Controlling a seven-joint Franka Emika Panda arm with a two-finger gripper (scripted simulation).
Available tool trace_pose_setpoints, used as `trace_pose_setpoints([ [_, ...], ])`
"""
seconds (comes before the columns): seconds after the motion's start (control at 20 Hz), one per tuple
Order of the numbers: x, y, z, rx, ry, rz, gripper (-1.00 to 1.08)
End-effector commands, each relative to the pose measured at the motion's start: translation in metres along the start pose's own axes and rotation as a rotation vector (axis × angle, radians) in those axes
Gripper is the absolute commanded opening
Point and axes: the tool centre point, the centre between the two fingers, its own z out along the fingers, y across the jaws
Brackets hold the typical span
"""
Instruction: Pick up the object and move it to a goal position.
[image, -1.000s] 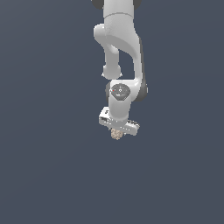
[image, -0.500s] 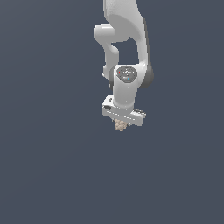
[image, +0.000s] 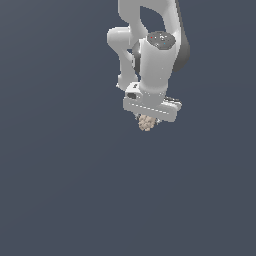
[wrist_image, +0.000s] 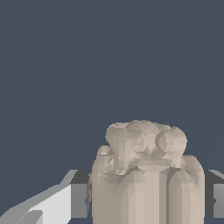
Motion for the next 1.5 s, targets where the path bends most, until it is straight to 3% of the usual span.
trace_pose_setpoints([
  [0.0,-0.012,-0.005,-0.028,0.000,0.000,0.000,-1.00],
  [0.8,-0.076,-0.035,-0.193,-0.001,0.000,0.000,-1.00],
  [1.45,-0.093,-0.048,-0.247,0.000,-0.001,0.000,-1.00],
])
